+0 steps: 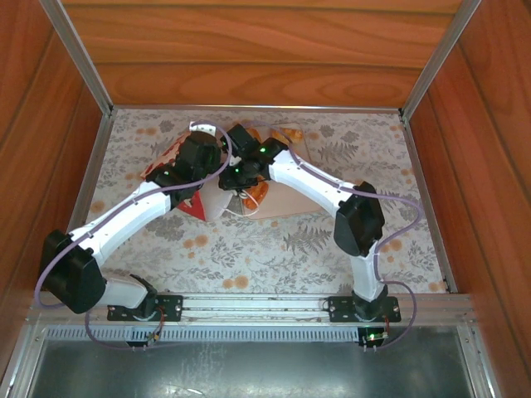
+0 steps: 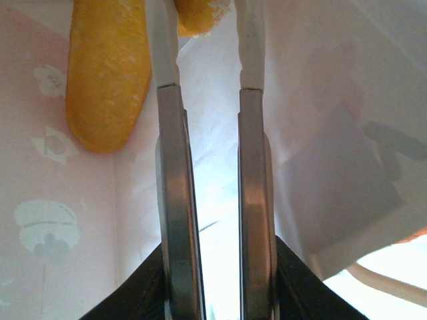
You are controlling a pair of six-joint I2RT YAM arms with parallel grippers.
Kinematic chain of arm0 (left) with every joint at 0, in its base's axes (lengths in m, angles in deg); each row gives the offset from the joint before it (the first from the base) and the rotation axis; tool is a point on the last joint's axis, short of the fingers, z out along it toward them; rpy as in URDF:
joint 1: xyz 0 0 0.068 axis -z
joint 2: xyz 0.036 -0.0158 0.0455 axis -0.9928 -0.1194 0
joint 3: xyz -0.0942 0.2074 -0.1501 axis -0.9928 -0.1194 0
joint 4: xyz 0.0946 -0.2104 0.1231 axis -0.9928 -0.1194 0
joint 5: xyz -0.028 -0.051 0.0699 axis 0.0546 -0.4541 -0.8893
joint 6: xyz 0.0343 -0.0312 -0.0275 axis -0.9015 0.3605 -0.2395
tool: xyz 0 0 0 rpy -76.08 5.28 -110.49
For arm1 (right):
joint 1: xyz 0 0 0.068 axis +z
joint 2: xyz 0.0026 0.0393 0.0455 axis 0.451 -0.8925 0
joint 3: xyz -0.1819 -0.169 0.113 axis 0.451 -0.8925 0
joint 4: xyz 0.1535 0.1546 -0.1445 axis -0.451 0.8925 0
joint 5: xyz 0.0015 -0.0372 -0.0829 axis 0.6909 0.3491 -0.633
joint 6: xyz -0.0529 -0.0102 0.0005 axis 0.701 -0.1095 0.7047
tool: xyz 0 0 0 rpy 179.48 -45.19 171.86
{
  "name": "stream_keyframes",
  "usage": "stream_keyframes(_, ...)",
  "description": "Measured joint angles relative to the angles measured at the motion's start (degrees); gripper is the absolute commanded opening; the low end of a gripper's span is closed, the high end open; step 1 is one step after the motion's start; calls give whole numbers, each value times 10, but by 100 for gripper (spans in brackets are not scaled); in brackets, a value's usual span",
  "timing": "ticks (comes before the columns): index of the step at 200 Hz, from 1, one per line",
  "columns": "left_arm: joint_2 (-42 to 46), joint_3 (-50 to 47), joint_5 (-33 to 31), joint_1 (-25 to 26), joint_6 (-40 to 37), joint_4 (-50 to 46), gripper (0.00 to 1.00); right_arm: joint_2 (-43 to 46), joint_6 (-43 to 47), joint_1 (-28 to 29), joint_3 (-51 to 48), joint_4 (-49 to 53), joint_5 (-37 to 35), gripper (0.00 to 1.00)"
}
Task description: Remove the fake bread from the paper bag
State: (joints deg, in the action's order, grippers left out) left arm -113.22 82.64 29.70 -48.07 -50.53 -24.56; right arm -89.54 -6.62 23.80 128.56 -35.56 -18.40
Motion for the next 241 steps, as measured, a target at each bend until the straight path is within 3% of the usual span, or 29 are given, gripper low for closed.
stream_keyframes(117, -15, 33, -30, -30, 25, -31, 0, 139, 21, 1, -110, 42, -5, 5)
stream_keyframes(168, -35, 49, -31, -43, 33, -36, 0, 260, 29, 1, -186, 49, -9, 5)
stream_keyframes(241, -44, 50, -31, -59, 45, -40, 0, 452, 23, 0, -236, 112, -110, 6)
